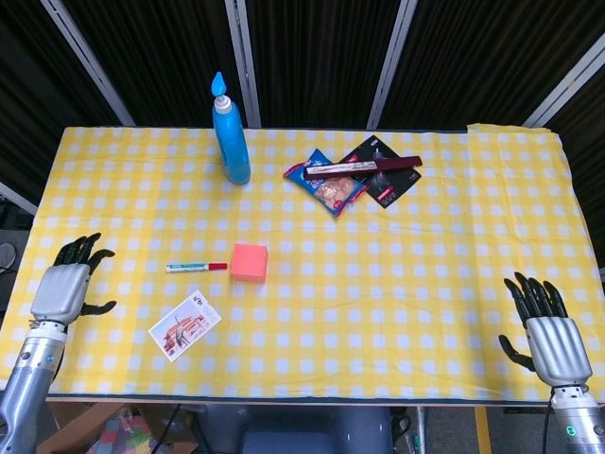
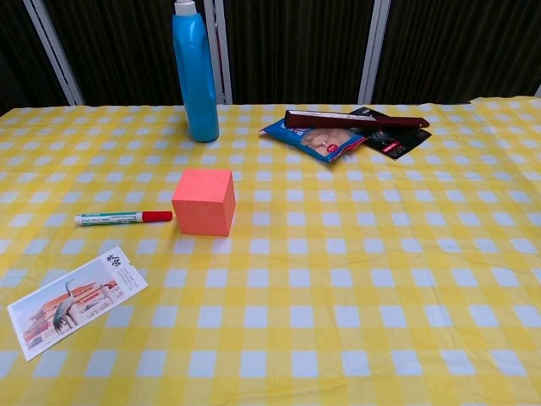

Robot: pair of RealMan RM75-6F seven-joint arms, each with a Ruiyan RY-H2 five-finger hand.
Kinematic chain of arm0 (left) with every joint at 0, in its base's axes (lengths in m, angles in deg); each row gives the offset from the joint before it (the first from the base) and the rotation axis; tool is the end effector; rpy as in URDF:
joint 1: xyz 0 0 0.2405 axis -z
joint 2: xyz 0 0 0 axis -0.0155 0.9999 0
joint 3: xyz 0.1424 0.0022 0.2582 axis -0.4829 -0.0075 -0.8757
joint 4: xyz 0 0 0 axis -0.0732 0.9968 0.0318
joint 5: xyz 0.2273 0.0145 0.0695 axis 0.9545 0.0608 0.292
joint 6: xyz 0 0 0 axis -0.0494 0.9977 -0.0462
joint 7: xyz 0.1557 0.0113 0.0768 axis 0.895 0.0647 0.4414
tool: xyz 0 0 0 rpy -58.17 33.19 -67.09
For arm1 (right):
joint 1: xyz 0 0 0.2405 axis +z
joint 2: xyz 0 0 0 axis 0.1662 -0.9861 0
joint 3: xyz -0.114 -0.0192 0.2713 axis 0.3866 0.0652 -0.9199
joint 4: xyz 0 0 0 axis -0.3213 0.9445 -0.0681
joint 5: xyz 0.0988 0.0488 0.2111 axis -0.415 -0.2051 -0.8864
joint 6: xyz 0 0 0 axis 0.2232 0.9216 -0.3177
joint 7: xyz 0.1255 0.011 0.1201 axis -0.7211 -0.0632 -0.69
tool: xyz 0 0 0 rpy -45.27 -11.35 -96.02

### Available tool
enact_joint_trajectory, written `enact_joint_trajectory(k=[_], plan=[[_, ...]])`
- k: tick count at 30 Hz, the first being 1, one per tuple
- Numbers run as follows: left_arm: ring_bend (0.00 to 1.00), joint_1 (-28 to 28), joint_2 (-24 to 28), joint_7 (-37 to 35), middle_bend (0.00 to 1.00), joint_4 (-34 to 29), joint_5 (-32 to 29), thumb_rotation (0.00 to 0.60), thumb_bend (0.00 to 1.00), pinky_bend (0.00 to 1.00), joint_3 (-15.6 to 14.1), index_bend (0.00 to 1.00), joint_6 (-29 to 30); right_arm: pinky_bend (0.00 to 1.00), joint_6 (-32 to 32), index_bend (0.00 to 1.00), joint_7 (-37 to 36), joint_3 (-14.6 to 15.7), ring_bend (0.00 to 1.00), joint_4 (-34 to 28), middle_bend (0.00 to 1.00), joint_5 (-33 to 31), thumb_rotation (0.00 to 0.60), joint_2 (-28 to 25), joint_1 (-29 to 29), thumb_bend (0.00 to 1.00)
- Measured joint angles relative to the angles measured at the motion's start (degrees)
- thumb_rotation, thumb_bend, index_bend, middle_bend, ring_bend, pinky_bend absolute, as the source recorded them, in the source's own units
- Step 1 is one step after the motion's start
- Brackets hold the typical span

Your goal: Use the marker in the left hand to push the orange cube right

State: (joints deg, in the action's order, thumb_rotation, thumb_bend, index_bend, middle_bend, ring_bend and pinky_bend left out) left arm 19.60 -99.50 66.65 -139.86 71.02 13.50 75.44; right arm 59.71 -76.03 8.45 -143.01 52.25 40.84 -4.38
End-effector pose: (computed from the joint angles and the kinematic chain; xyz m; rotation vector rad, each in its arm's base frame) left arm -0.3192 0.3157 0.0814 -1.4785 -1.0203 -0.7413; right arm -0.3558 -0.2123 0.1372 1.4672 -0.8987 0.8331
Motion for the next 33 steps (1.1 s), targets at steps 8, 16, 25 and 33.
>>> enact_joint_trajectory(k=[8,16,25,33], plan=[[0.00,6.9,-7.2,8.8,0.07,4.7,-8.9,0.600,0.25,0.10,2.7,0.40,-4.1,0.00,-0.3,0.00,-0.4,0.1,0.00,0.0,0.00,0.0,0.600,-0.1,0.1,0.38],[0.00,11.7,-13.5,15.0,0.09,9.1,-16.9,0.600,0.32,0.10,3.9,0.44,-5.9,0.00,-0.6,0.00,-1.1,0.2,0.00,-0.1,0.00,0.1,0.600,-0.4,0.2,0.38],[0.00,17.5,-20.9,21.3,0.09,16.1,-23.7,0.600,0.35,0.10,4.8,0.45,-6.7,0.00,-0.9,0.00,-1.6,0.2,0.00,-0.2,0.00,0.0,0.600,-0.6,0.2,0.38],[0.00,20.2,-24.6,23.6,0.09,19.7,-27.5,0.600,0.35,0.10,4.6,0.45,-7.4,0.00,-1.1,0.00,-2.3,0.3,0.00,-0.3,0.00,-0.1,0.600,-0.8,0.3,0.38]])
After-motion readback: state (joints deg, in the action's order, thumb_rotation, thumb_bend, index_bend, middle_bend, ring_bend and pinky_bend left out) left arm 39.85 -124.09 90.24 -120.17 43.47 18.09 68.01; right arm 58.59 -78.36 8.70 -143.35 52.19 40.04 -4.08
